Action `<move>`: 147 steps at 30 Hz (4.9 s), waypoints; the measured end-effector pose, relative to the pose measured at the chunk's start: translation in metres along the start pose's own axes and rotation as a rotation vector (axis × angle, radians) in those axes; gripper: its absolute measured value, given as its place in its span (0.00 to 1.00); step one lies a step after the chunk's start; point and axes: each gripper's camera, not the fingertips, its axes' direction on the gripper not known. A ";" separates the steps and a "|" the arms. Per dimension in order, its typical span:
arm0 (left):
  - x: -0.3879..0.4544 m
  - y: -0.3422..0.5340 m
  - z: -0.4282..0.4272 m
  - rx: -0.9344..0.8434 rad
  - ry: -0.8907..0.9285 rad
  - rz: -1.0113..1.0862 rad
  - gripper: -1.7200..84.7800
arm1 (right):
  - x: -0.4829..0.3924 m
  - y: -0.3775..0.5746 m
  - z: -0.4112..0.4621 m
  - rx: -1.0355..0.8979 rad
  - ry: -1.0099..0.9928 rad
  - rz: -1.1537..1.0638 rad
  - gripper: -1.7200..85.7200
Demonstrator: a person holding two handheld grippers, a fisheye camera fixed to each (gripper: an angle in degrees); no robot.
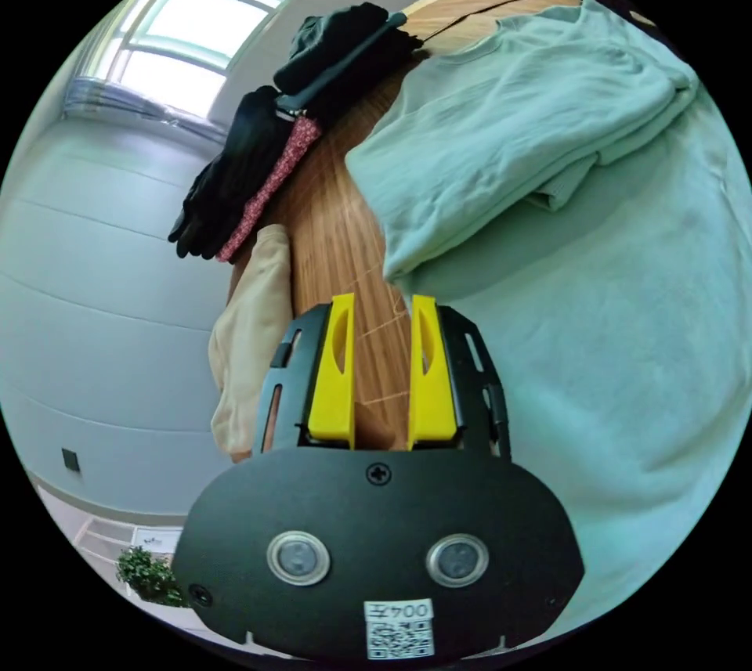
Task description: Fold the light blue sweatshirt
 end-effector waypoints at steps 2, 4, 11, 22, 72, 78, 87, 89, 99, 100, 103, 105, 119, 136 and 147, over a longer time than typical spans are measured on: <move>-0.019 0.018 -0.009 -0.017 -0.015 -0.038 0.11 | -0.004 -0.024 0.001 0.015 0.023 -0.047 0.09; -0.039 0.033 -0.017 0.014 0.008 -0.116 0.10 | -0.005 -0.053 0.010 0.016 0.057 -0.081 0.11; -0.138 0.109 0.067 0.489 0.770 -0.829 0.03 | -0.015 -0.192 0.073 -0.028 0.156 -0.112 0.13; -0.125 0.182 0.276 0.260 1.006 -1.029 0.02 | -0.038 -0.247 0.140 -0.206 0.217 -0.072 0.09; -0.064 0.098 0.131 0.143 0.695 -0.543 0.02 | -0.166 -0.190 0.124 0.002 0.237 -0.310 0.13; -0.022 0.103 0.147 0.050 0.576 -0.420 0.02 | -0.155 -0.180 0.154 -0.089 0.270 -0.316 0.14; -0.037 0.131 0.130 0.085 0.540 -0.437 0.03 | -0.139 -0.192 0.177 -0.110 0.261 -0.332 0.13; -0.061 0.149 0.115 0.104 0.526 -0.547 0.03 | -0.137 -0.195 0.176 -0.106 0.268 -0.337 0.12; -0.063 0.400 0.036 0.168 0.759 -0.707 0.05 | -0.039 -0.087 0.022 0.004 -0.078 -0.043 0.12; -0.051 0.440 0.035 0.126 0.796 -0.734 0.06 | -0.028 -0.073 0.014 0.002 -0.096 -0.004 0.12; -0.023 0.521 0.052 0.028 1.028 -0.845 0.12 | 0.027 -0.006 -0.011 0.000 -0.188 0.204 0.13; -0.006 0.558 0.078 0.007 1.272 -0.958 0.15 | 0.062 0.040 -0.017 0.009 -0.272 0.355 0.14; 0.017 0.575 0.143 0.059 1.571 -0.971 0.20 | 0.120 0.089 0.045 -0.043 -0.560 0.534 0.19; 0.012 0.563 0.165 0.024 1.603 -0.869 0.13 | 0.111 0.076 0.077 -0.120 -0.541 0.382 0.11; -0.057 0.577 0.134 0.170 1.602 -0.930 0.05 | 0.094 0.068 0.041 -0.017 -0.503 0.235 0.05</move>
